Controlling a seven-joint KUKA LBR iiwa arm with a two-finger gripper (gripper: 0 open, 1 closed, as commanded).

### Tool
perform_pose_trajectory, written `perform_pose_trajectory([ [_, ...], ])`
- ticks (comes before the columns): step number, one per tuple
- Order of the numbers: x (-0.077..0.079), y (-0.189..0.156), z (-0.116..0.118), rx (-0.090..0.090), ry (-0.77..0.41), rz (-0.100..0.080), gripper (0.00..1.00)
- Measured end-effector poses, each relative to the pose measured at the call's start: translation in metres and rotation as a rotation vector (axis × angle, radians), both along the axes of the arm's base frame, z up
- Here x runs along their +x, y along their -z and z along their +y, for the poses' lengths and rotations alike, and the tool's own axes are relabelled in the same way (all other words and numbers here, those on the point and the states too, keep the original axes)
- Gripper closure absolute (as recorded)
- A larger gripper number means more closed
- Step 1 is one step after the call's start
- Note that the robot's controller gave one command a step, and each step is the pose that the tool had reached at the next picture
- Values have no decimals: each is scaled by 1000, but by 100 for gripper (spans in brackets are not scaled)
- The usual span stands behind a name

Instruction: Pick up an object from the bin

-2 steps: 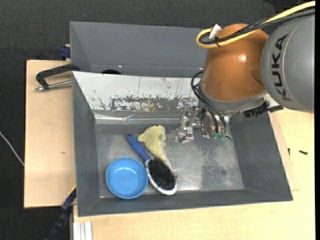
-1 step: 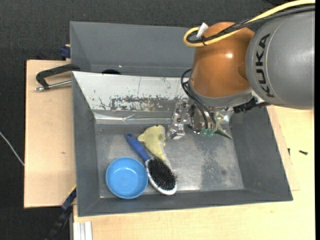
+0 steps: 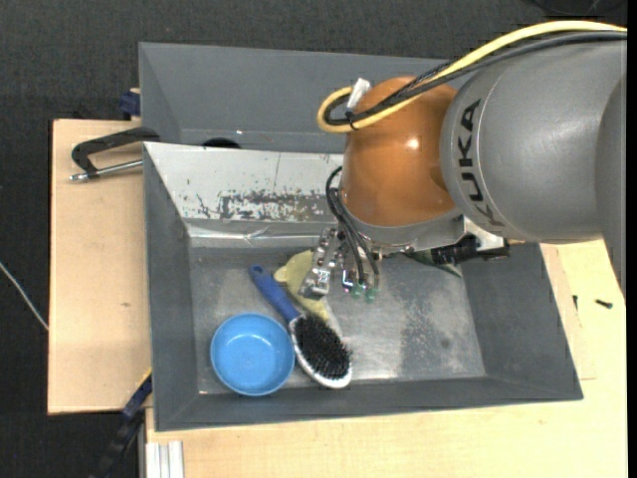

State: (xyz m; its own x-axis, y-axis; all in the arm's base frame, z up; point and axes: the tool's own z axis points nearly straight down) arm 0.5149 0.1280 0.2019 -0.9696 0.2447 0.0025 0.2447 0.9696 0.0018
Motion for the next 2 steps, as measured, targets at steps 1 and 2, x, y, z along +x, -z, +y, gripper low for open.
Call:
perform_pose_trajectory([
  [1, 1, 0, -1, -1, 1, -2, 0],
  [2, 35, 121, -17, 2, -109, -12, 0],
])
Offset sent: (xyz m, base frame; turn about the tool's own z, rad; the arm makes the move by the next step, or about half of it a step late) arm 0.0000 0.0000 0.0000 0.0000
